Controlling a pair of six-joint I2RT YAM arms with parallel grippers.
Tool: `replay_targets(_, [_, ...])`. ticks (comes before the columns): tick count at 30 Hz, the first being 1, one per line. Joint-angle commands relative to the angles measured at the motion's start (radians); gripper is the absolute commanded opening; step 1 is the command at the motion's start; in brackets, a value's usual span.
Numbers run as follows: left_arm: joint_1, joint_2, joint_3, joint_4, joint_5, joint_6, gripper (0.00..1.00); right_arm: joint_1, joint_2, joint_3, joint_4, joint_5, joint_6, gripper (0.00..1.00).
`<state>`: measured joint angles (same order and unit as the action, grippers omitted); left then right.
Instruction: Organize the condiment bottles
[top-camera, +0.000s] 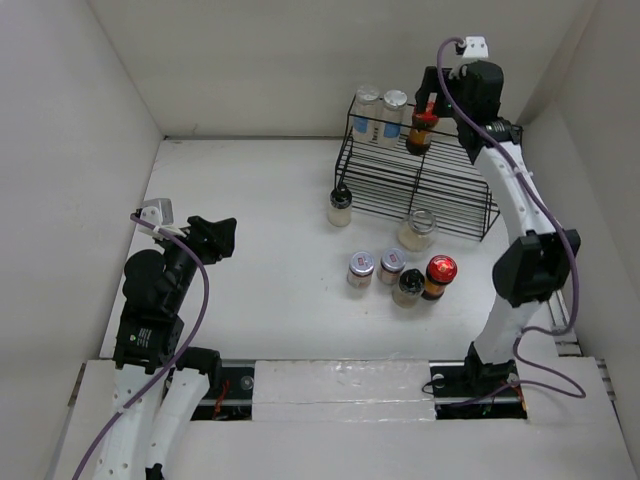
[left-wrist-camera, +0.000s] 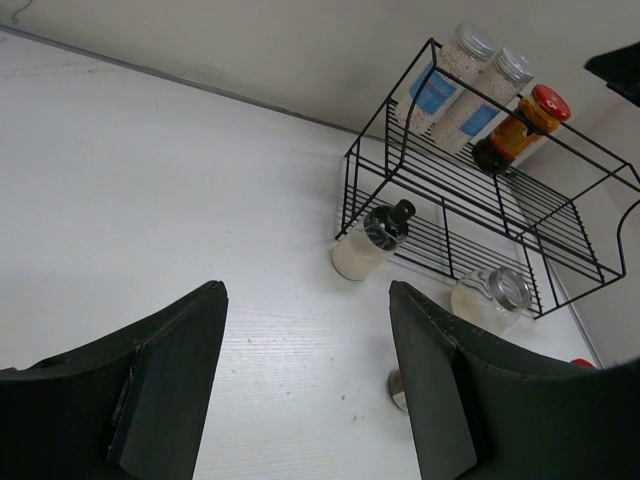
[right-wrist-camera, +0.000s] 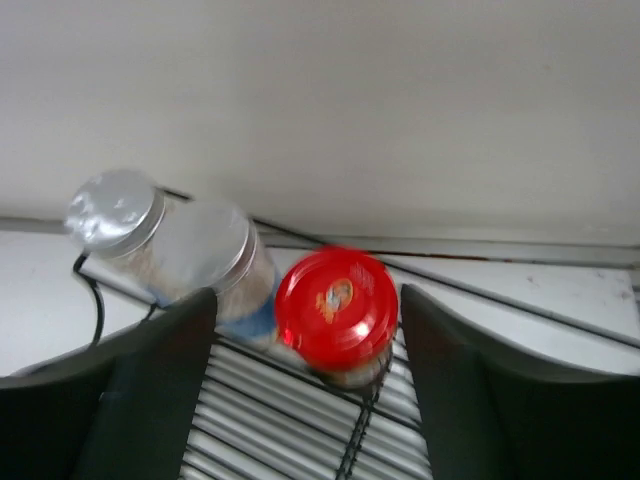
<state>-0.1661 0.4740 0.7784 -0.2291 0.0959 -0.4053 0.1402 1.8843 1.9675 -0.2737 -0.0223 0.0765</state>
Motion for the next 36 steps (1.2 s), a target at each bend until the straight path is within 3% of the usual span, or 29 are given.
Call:
replay_targets(1, [0.005,-0.008,0.007,0.037,0.005,0.011,0.62,0.054,-0.247,-0.202,0.186,0.076,0.035,0.75])
replay_targets(3, [0.005,-0.008,0.007,0.037,0.005,0.011,0.62,0.132,-0.339,-0.361,0.316,0.076,0.06,0.42])
replay_targets(5, [0.005,-0.017,0.007,0.037,0.005,0.011,0.62,0.2,-0.441,-0.58,0.391,0.085,0.098,0.15])
replay_targets(7, [0.005,-0.006,0.007,0.037,0.005,0.011,0.62,0.304,-0.473,-0.694,0.473,0.119,0.111,0.13])
replay_targets(11, [0.005,-0.006,0.007,0.037,0.005,0.011,0.62,0.426,-0.473,-0.843,0.498,0.192,0.123,0.56])
replay_targets(12, [0.005,-0.006,0.007,0.037,0.005,0.011,0.62,0.436,-0.464,-0.843,0.498,0.193,0.123,0.81])
replay_targets(13, [0.005,-0.006,0.007,0.037,0.005,0.011,0.62,0.449,-0.455,-0.854,0.484,0.173,0.123,0.89])
replay_targets(15, [0.005,-0.006,0.007,0.037,0.005,0.011,0.62,0.463,-0.418,-0.866,0.462,0.134,0.111,0.96])
replay_targets(26, [0.005,-0.005,0.007,0.037,0.004,0.011,0.62,0.475,-0.122,-0.699,0.435,0.157,0.089,0.97])
replay_targets(33, [0.005,0.006,0.007,0.037,0.014,0.011,0.62,0.475,-0.021,-0.624,0.435,0.222,0.078,0.89])
replay_targets(36, [0.005,-0.003,0.007,0.037,0.015,0.011,0.62,0.475,0.005,-0.598,0.435,0.231,0.078,0.8])
